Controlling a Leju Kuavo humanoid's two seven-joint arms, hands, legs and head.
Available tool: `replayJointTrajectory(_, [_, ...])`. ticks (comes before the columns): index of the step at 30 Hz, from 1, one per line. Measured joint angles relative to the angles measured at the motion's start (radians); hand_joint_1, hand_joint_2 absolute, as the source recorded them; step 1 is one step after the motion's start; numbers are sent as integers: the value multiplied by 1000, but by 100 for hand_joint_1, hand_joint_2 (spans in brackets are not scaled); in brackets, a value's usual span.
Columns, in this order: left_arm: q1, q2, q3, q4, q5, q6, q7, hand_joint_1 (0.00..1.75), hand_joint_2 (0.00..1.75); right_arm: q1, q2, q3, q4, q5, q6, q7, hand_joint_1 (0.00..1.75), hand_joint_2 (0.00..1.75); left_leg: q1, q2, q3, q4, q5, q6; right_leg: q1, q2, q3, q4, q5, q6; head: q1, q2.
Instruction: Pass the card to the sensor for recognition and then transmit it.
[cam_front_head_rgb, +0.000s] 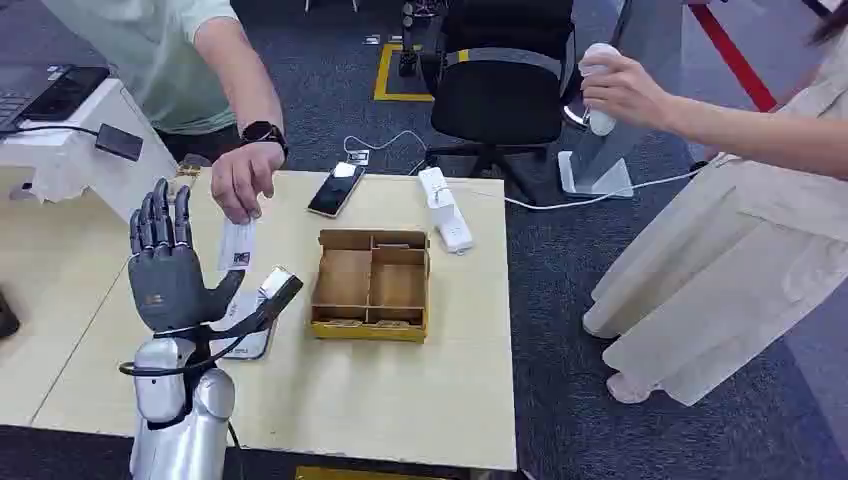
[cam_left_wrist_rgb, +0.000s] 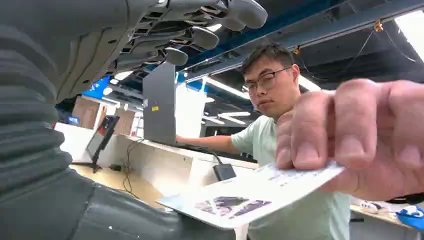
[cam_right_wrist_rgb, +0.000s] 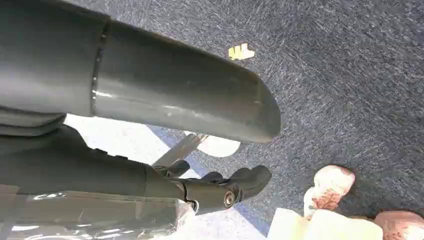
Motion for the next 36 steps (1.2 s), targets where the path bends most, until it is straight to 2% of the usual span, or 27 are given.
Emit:
replayJointTrajectory(6, [-1,-5,10,0,42,-1,-34,0,175,0,0,0,0,0,0,0,0,0,0,0,0,0,0,0,0,0,0,0,0,0,0,0])
replayJointTrajectory(12, [-1,-10,20,0,54,0,-43,0,175,-1,0,0,0,0,0,0,0,0,0,0,0,0,0,0,0,0,0,0,0,0,0,0])
replayJointTrajectory(13, [-1,-10,22,0,54,0,-46,7,175,-1,0,0,0,0,0,0,0,0,0,0,0,0,0,0,0,0,0,0,0,0,0,0])
replayJointTrajectory(14, [-1,-11,24,0,54,0,-49,147,175,-1,0,0,0,0,0,0,0,0,0,0,0,0,0,0,0,0,0,0,0,0,0,0])
replayJointTrajectory(15, [-1,-13,24,0,55,0,-50,175,175,-1,0,0,0,0,0,0,0,0,0,0,0,0,0,0,0,0,0,0,0,0,0,0])
replayJointTrajectory(36, [1,-14,25,0,63,2,-69,175,175,-4,0,0,0,0,0,0,0,0,0,0,0,0,0,0,0,0,0,0,0,0,0,0])
